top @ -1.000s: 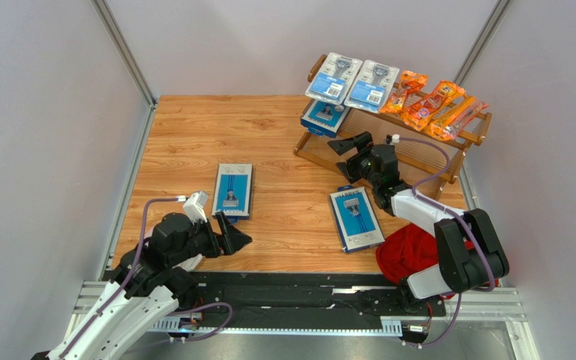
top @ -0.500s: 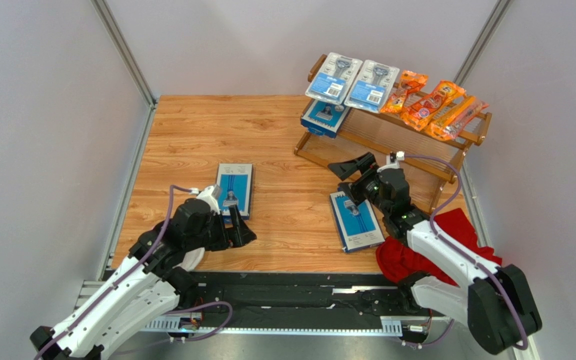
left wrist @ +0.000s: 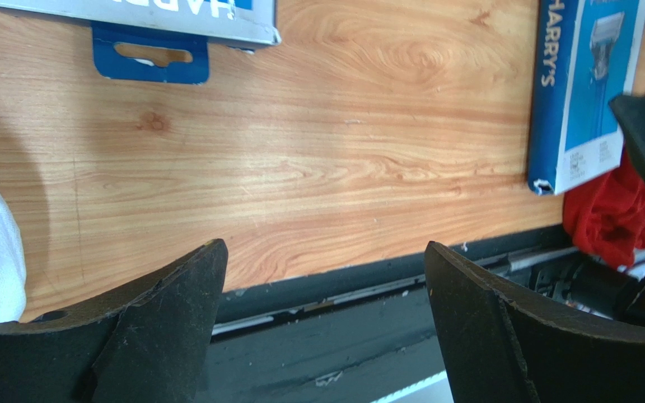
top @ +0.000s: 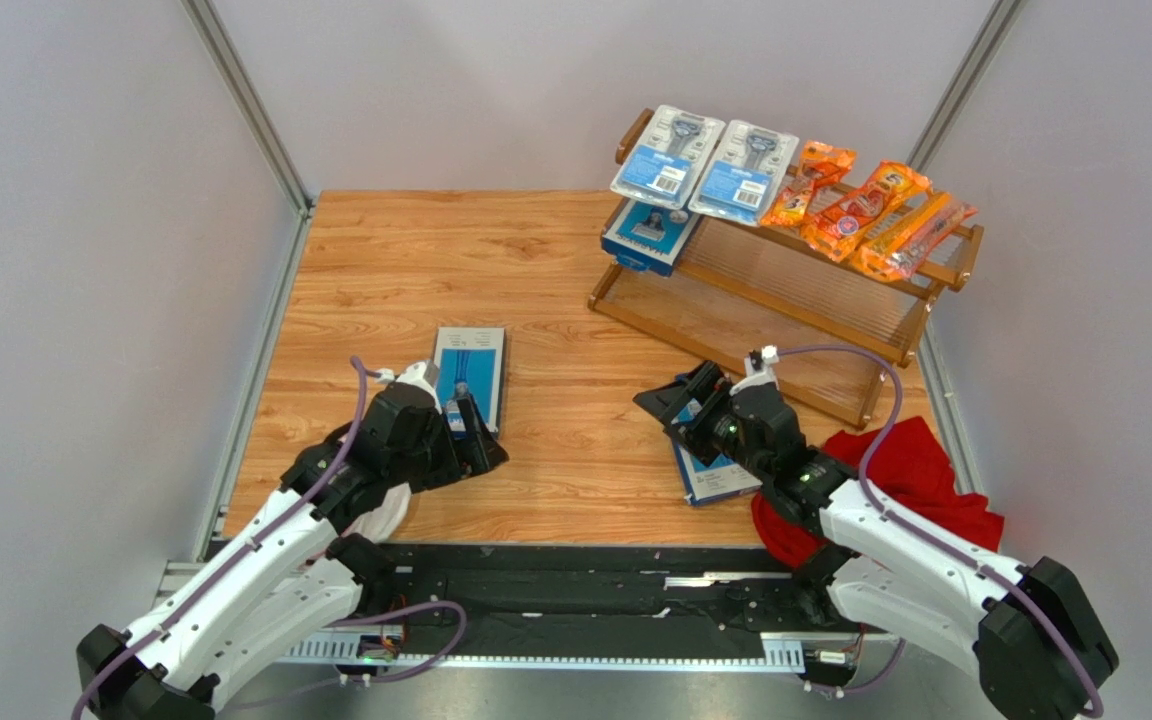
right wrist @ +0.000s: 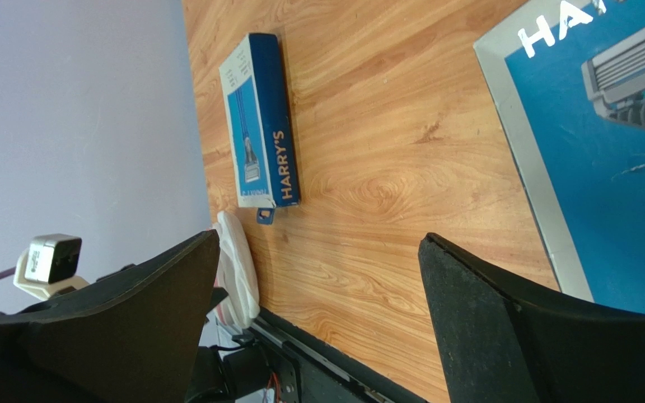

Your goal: Place and organize the shaving razors onto the shelf

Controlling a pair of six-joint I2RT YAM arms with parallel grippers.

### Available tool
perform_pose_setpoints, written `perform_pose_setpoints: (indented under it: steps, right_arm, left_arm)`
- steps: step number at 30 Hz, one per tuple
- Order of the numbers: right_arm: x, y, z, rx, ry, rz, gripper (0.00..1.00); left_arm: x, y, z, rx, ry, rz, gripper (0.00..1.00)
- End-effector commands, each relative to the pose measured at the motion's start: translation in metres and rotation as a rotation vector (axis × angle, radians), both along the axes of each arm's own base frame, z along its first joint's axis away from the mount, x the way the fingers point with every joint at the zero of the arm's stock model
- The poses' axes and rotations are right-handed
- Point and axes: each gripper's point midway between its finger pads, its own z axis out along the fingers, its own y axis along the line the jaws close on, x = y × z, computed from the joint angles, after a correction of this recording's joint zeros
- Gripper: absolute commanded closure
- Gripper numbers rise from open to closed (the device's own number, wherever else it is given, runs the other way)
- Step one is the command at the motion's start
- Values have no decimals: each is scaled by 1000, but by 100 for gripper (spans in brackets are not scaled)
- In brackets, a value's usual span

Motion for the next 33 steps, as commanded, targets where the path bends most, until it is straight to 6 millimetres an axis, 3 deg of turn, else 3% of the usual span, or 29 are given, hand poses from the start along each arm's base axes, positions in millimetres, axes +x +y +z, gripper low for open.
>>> perform_pose_setpoints:
  steps: [1, 6, 8, 20, 25, 33]
  right_arm:
    - [0, 12, 11, 21, -37, 2, 8]
    - [-8, 28, 15, 33, -40, 48, 8]
    - [-10, 31, 16, 37, -43, 58, 8]
    - [-27, 40, 2, 44, -32, 95, 9]
    - [-36, 47, -3, 63, -20, 116, 10]
    - [-47, 64, -8, 50, -14, 152, 10]
  left_arm:
    - [14, -2, -12, -103, 7, 121, 5]
    - [24, 3, -39, -264, 51, 268, 12]
    - [29, 9, -38, -328, 37, 333, 16]
    - [44, 41, -63, -366, 0, 533, 40]
    - [50, 51, -76, -346, -2, 567, 43]
    - [63, 60, -76, -349, -43, 605, 44]
